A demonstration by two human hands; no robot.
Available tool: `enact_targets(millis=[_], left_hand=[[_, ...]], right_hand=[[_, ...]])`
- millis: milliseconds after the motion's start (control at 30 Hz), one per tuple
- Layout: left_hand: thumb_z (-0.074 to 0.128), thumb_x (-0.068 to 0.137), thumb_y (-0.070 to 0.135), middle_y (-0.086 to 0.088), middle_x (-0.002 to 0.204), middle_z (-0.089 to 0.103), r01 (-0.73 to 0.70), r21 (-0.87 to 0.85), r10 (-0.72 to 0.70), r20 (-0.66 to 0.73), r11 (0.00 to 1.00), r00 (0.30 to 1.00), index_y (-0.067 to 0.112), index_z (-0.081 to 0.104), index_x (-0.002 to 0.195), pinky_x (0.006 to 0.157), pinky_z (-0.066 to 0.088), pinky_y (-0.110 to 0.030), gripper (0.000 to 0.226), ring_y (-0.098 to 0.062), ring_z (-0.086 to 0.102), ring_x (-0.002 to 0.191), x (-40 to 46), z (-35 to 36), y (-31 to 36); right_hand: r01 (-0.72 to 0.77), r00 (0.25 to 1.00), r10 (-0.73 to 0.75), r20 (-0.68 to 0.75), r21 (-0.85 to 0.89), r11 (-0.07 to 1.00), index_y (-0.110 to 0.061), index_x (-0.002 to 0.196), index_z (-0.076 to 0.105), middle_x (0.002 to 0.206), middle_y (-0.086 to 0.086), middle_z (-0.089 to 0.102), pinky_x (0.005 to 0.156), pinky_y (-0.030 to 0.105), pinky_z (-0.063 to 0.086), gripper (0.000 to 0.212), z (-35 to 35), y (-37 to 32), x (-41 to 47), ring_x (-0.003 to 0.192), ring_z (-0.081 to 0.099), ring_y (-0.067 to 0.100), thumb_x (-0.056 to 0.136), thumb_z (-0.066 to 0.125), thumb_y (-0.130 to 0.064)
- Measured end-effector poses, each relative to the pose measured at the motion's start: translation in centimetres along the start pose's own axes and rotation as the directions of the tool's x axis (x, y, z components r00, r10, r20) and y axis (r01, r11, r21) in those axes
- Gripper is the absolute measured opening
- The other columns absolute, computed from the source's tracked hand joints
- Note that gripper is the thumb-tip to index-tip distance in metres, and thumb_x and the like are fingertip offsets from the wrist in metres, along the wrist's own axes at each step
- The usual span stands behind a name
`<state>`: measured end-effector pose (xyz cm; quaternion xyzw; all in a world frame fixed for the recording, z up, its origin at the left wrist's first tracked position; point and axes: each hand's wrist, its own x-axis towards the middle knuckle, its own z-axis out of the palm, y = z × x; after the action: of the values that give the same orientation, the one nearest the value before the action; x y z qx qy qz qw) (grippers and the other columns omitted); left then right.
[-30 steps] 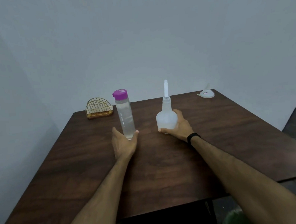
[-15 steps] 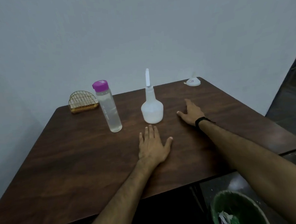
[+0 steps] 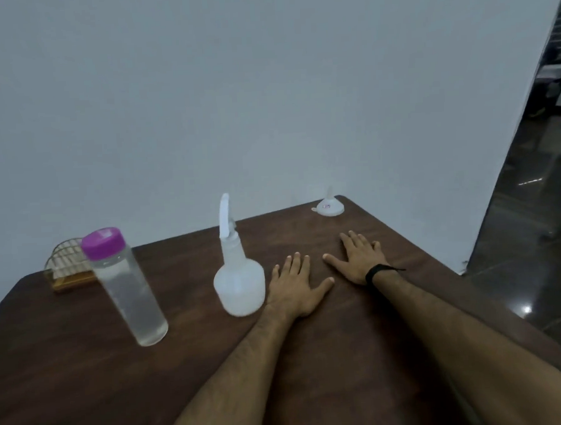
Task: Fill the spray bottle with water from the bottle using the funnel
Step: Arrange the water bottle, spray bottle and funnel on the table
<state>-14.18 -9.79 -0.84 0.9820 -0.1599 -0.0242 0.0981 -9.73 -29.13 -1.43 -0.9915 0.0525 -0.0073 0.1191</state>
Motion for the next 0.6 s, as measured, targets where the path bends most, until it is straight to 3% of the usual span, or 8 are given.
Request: enact_targets(millis=[133, 333, 600], left_hand=[[0.016, 0.088, 0.079, -0.004, 0.167, 0.0, 0.08, -0.005, -0.08, -0.041, 0.997, 0.996, 0.018, 0.006, 0.159, 0.121, -0.004, -0.046, 0.094, -0.019, -0.003, 0.153, 3.5, 0.0, -0.5], [0.011, 0.086, 0.08, -0.002, 0.167, -0.003, 0.083, -0.008, -0.083, -0.084, 0.997, 0.993, 0.019, 0.003, 0.159, 0.122, -0.006, -0.045, 0.095, -0.017, -0.006, 0.153, 4.2, 1.1, -0.7], [0.013, 0.087, 0.08, -0.002, 0.167, -0.004, 0.081, -0.004, -0.081, -0.063, 0.997, 0.995, 0.021, 0.002, 0.159, 0.122, -0.006, -0.045, 0.094, -0.017, -0.007, 0.153, 4.4, 1.0, -0.8]], right_hand=[[0.007, 0.995, 0.002, -0.097, 0.094, 0.996, -0.021, 0.158, 0.001, 0.167, 0.002, -0.002, 0.12, 0.053, 0.005, 0.098, 0.2, -0.4, 4.2, 0.153, 0.002, 0.023, 0.086, 0.037, -0.076], [0.104, 0.964, -0.067, -0.257, 0.134, 0.986, -0.021, 0.157, 0.009, 0.166, 0.006, 0.003, 0.12, 0.055, 0.018, 0.092, -0.4, -1.0, 11.0, 0.152, 0.006, 0.028, 0.088, 0.054, -0.06], [0.072, 0.985, -0.047, -0.167, 0.148, 0.986, -0.039, 0.156, 0.008, 0.165, 0.009, -0.009, 0.117, 0.062, 0.013, 0.078, -0.5, -1.4, 15.4, 0.151, 0.003, 0.036, 0.093, 0.049, -0.06]])
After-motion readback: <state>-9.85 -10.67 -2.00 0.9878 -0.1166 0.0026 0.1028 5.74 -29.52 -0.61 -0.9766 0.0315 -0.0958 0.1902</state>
